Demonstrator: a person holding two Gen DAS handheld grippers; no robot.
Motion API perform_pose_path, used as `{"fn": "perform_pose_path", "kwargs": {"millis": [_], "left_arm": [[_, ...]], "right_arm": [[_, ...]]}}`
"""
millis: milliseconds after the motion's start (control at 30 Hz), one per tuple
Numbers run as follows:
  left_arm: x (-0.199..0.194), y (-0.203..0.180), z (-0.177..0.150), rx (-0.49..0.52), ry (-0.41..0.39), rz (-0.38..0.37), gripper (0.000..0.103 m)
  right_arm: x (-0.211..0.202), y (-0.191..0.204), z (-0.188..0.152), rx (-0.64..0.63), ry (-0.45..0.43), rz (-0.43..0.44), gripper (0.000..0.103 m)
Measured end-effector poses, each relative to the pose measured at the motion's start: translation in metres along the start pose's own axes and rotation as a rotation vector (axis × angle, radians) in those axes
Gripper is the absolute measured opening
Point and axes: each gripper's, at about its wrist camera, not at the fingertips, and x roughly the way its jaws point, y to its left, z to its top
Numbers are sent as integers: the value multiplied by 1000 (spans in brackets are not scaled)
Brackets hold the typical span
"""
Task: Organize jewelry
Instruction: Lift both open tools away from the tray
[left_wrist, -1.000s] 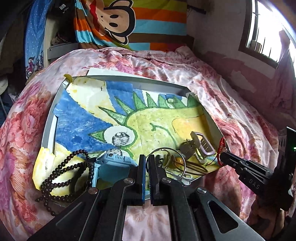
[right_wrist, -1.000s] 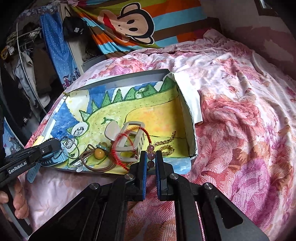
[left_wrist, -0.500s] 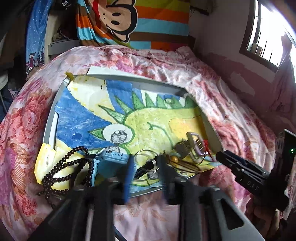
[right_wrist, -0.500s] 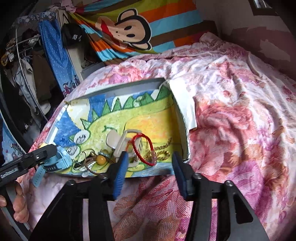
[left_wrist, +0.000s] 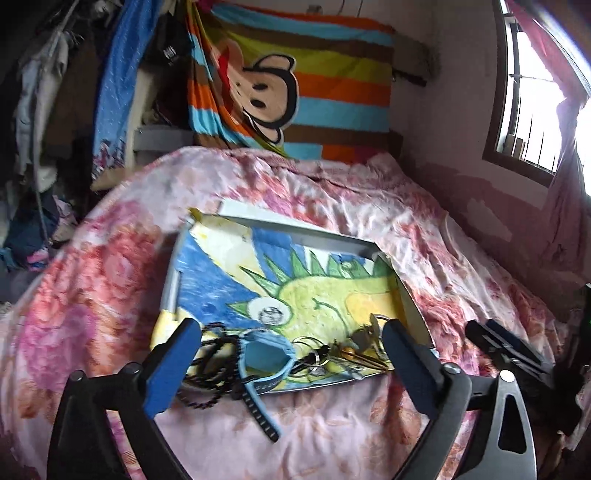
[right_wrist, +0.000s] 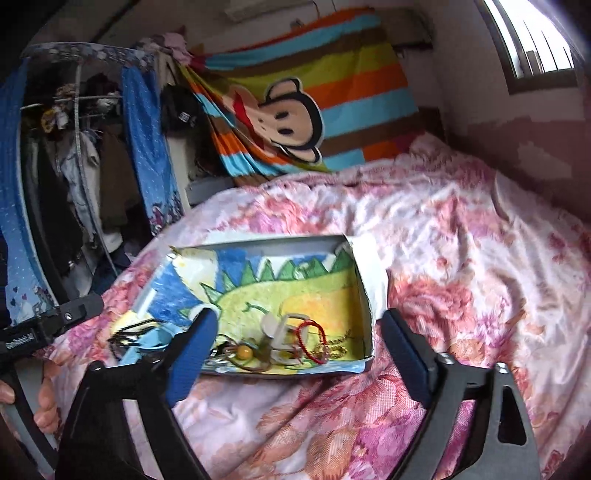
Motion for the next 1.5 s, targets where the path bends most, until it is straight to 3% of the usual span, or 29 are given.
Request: {"fn": "perform_pose_path", "kwargs": {"millis": [267,533,833,1100,1333,1500], "left_arm": [[-49,16,-22,49,-81,95,102],[-109,25,-49,62,-160,125,103],[-150,32,-84,56,-177,156,103],[-164,39,-100,30,-197,159,103],[-145,30,-108,111,-119,185,103],[-148,27,-109,116,-127,182,103]], "right_arm": [[-52,22,-15,-58,-55,25,102],[-103,52,-34,-116,-101,57,102],[-139,61,-60,-112,-96,65,102],[-143,63,-69,-119,-89,49,102],[-130,61,-75,-109,-45,30,102],[-129,61,-75,-110,-44,28,102]]}}
